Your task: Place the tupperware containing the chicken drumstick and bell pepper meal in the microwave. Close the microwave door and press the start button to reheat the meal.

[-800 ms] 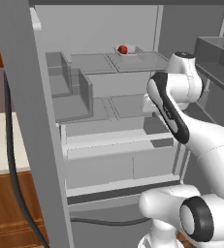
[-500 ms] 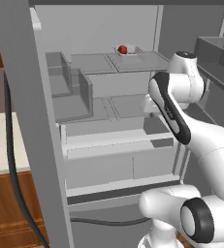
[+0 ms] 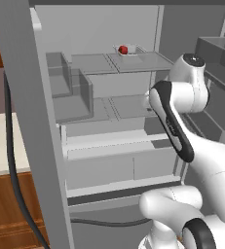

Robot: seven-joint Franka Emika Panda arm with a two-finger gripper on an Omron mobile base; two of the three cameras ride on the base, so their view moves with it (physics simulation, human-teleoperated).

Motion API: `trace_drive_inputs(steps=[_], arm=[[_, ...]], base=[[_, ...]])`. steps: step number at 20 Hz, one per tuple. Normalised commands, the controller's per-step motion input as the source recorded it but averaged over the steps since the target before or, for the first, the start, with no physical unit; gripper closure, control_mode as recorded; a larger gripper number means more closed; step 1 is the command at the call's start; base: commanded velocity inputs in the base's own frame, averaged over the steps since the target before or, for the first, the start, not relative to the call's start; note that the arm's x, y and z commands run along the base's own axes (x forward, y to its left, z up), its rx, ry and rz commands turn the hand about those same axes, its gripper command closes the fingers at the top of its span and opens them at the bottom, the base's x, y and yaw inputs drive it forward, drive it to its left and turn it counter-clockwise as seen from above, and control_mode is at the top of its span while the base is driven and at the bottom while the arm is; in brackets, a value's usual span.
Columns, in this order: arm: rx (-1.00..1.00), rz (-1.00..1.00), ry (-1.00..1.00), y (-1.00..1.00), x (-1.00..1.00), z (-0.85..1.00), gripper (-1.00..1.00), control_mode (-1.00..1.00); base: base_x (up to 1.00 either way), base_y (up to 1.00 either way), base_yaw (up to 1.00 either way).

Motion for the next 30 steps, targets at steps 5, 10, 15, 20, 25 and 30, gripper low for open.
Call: trace_drive_inputs(steps=[5,10,15,20,25,30], arm=[[0.07,-0.19,-0.32,0.21,0.00,0.47,-1.00,-1.00],[0.14,-0.24,-0.27,0.12,0.06,0.56,-1.00,-1.00],[0.19,-0.21,-0.18,0.01,0.24,0.48,-1.00,-1.00],[0.18,-0.13,-0.04,0.00,0.33,0.56,-1.00,-1.00],[0.16,-0.06,0.00,0.00,0.36,0.51,-1.00,-1.00],[0.14,-0.01,0.03,-0.02,0.38,0.31,-1.00,-1.00]], base=[[0.00,0.00,0.00],[0.00,0.00,0.00],[0.00,0.00,0.00],[0.00,0.00,0.00],[0.00,0.00,0.00],[0.00,0.00,0.00]])
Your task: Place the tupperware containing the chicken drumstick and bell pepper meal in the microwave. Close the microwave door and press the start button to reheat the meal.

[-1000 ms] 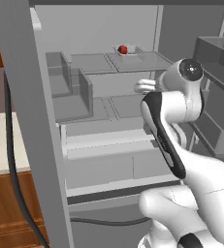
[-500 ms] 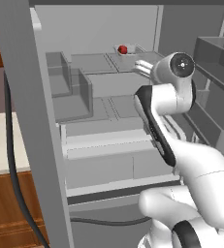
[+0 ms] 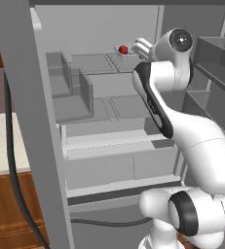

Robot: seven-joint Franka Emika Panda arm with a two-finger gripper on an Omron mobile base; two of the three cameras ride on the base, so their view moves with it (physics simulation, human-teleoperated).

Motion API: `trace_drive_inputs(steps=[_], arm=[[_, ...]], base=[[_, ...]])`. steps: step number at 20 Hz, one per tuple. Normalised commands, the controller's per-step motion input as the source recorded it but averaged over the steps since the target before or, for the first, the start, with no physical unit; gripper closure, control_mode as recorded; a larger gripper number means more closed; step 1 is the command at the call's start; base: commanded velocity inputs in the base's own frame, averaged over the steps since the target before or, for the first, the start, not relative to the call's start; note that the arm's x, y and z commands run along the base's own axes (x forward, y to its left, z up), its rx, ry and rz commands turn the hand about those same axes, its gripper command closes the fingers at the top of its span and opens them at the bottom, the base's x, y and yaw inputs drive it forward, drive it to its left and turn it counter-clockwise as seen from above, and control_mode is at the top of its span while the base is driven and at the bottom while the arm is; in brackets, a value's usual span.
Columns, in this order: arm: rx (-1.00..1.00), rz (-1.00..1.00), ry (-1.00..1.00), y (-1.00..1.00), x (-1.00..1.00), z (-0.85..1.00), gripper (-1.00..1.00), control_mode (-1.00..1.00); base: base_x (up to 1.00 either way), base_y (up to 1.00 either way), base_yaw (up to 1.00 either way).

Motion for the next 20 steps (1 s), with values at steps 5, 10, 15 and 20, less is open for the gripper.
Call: trace_drive_inputs(steps=[5,10,15,20], arm=[[0.14,0.00,0.07,-0.15,0.49,0.01,-1.00,-1.00],[0.08,0.00,0.09,-0.10,0.58,-0.05,-1.00,-1.00],[0.03,0.00,0.10,-0.01,0.65,-0.14,-1.00,-1.00],[0.01,0.00,0.10,0.00,0.70,-0.10,-1.00,-1.00]], base=[[0.00,0.00,0.00],[0.00,0.00,0.00],[0.00,0.00,0.00],[0.00,0.00,0.00]])
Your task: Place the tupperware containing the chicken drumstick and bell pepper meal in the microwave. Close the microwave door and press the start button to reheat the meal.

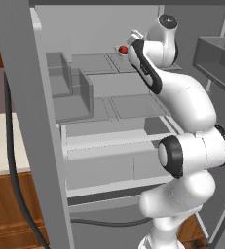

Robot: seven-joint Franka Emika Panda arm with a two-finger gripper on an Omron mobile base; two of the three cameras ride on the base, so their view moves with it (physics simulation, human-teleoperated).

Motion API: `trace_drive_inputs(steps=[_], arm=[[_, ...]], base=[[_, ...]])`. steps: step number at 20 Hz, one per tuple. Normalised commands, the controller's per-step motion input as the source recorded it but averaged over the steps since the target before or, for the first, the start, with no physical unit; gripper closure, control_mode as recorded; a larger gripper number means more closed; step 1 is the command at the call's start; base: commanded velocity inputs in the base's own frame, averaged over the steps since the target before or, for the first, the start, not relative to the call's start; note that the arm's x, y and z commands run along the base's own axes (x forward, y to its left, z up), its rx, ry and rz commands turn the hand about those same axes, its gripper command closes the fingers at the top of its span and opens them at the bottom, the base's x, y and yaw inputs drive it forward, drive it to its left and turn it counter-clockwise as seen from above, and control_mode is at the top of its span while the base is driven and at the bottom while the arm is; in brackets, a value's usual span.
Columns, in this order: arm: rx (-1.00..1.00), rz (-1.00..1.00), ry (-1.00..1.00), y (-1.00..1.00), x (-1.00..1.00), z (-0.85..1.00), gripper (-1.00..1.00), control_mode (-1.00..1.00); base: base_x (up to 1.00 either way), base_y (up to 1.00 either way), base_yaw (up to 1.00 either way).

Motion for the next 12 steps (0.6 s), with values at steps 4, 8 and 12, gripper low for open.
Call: trace_drive_inputs(steps=[4,8,12], arm=[[0.01,0.00,0.06,-0.01,0.68,-0.01,-1.00,-1.00],[0.00,0.00,0.02,-0.06,0.58,0.00,-1.00,-1.00],[0.00,-0.03,0.03,-0.03,0.51,-0.05,-1.00,-1.00]], base=[[0.00,0.00,0.00],[0.00,0.00,0.00],[0.00,0.00,0.00]])
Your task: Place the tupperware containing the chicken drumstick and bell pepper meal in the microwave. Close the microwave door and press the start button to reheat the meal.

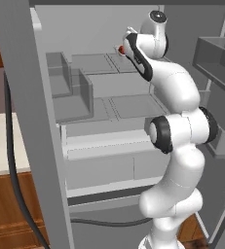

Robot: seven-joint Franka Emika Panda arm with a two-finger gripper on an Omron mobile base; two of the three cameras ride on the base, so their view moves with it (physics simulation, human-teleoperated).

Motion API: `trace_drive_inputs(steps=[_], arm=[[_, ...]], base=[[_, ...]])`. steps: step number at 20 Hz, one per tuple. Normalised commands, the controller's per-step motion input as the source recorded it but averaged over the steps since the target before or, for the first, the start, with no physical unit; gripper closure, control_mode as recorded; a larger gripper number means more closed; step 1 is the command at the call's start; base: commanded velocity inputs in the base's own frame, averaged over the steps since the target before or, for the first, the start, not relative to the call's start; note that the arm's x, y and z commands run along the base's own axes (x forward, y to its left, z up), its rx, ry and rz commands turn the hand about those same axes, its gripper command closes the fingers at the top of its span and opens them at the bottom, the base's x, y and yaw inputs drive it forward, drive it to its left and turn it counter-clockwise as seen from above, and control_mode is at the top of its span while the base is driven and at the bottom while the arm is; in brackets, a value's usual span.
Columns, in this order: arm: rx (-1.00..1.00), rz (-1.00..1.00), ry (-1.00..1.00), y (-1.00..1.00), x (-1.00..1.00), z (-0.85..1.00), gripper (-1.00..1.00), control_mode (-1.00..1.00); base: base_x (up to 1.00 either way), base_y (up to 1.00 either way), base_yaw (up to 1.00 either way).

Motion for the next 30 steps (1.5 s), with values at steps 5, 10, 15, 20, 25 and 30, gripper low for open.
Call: trace_drive_inputs(steps=[5,10,15,20,25,30], arm=[[0.00,-0.04,0.04,0.00,0.46,-0.17,-1.00,-1.00],[0.00,-0.06,0.05,0.00,0.44,-0.16,-1.00,-1.00],[0.00,-0.09,0.02,-0.04,0.45,-0.04,-1.00,-1.00],[0.00,-0.13,0.00,-0.11,0.37,-0.04,-1.00,-1.00],[0.00,-0.14,0.02,-0.05,0.27,-0.30,1.00,-1.00],[0.00,-0.08,0.03,0.00,0.23,-0.24,1.00,-1.00]], base=[[0.00,0.00,0.00],[0.00,0.00,0.00],[0.00,0.00,0.00],[0.00,0.00,0.00],[0.00,0.00,0.00],[0.00,0.00,0.00]])
